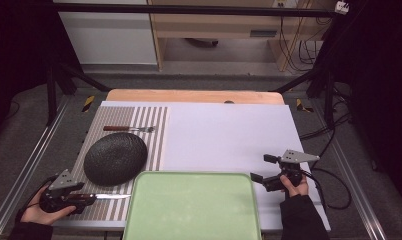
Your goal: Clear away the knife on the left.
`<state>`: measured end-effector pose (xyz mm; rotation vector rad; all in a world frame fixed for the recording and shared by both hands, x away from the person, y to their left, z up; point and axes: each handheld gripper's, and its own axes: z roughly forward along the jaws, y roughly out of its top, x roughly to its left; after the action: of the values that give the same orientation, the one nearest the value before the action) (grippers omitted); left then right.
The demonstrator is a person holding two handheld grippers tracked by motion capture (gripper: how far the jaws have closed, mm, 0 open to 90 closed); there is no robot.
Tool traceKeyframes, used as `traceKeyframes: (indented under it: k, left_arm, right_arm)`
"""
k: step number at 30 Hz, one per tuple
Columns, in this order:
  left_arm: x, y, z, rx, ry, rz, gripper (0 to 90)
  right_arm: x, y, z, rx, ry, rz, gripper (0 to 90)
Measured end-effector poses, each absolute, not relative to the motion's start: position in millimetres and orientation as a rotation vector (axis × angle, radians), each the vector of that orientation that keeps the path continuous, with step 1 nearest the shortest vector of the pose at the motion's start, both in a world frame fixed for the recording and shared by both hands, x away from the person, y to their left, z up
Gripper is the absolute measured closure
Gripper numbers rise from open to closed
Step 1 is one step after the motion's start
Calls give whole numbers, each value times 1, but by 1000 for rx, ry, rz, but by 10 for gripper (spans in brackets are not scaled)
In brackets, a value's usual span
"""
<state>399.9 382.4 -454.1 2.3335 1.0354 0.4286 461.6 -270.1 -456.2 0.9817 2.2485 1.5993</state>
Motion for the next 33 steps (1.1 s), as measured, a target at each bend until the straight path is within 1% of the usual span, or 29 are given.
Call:
traceKeyframes:
  k: [3, 5, 10, 16, 23, 27, 33]
  left_arm:
    - [400, 382, -456, 2353, 1032, 429, 376]
    - [400, 383, -457, 2360, 1032, 429, 389]
    - [400, 383, -458, 2395, 991, 422, 474]
    - [399, 382, -456, 2429, 961, 405, 549]
    - [397, 382, -454, 2470, 928, 379, 590]
    - [395, 380, -452, 2518, 878, 351, 624]
    - [392, 378, -450, 2564, 814, 358, 657]
  right_arm:
    - [462, -270, -456, 982, 2247, 1601, 17]
    - [462, -270, -456, 981, 2248, 1601, 17]
    - [462, -270, -456, 981, 2250, 1598, 17]
    - [462, -270, -456, 981, 2249, 1600, 17]
    - [462, -270, -456, 980, 2251, 1598, 17]
    - [462, -270, -456, 980, 2250, 1598, 17]
    - [461, -270, -456, 980, 2251, 1600, 17]
